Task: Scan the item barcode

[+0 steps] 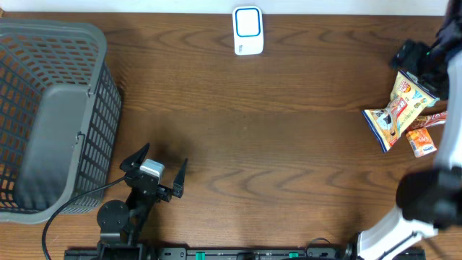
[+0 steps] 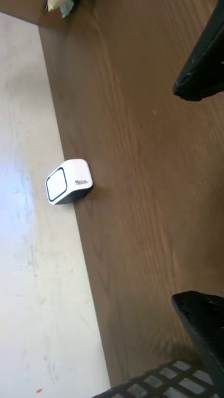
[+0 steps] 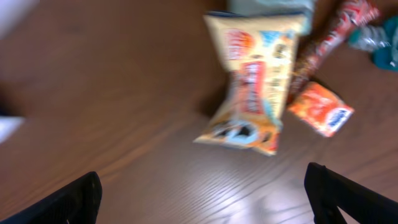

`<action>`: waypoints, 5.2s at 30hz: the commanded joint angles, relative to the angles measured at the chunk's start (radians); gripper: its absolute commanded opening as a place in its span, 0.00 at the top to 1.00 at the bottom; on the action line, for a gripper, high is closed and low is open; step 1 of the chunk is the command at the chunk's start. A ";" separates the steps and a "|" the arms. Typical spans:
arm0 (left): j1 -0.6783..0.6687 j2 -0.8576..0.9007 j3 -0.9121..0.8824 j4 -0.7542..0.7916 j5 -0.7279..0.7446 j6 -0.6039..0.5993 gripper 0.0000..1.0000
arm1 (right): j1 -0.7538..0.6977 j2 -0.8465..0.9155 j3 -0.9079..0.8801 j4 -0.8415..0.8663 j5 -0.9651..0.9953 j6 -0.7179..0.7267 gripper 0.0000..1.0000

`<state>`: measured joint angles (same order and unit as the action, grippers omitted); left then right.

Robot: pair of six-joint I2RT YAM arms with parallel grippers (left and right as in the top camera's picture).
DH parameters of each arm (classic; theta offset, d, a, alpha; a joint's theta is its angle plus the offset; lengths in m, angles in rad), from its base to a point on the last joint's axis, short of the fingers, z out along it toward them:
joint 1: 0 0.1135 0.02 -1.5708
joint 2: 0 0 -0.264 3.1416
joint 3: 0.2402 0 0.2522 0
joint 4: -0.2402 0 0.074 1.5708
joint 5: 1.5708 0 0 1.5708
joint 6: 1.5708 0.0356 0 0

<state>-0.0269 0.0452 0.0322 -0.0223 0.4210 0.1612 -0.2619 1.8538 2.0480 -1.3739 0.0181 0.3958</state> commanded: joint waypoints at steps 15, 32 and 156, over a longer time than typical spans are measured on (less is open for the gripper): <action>0.006 -0.001 -0.028 -0.017 0.020 -0.001 0.02 | 0.146 -0.437 0.011 -0.162 -0.014 0.034 0.01; 0.006 -0.001 -0.028 -0.017 0.020 -0.001 0.02 | 0.146 -0.699 0.011 -0.262 -0.071 0.014 0.01; 0.006 -0.001 -0.028 -0.017 0.020 -0.001 0.02 | 0.275 -1.836 -2.042 1.309 0.085 -0.240 0.01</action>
<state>-0.0269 0.0452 0.0322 -0.0223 0.4210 0.1612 -0.0002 0.0158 0.0071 -0.0628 0.0868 0.1699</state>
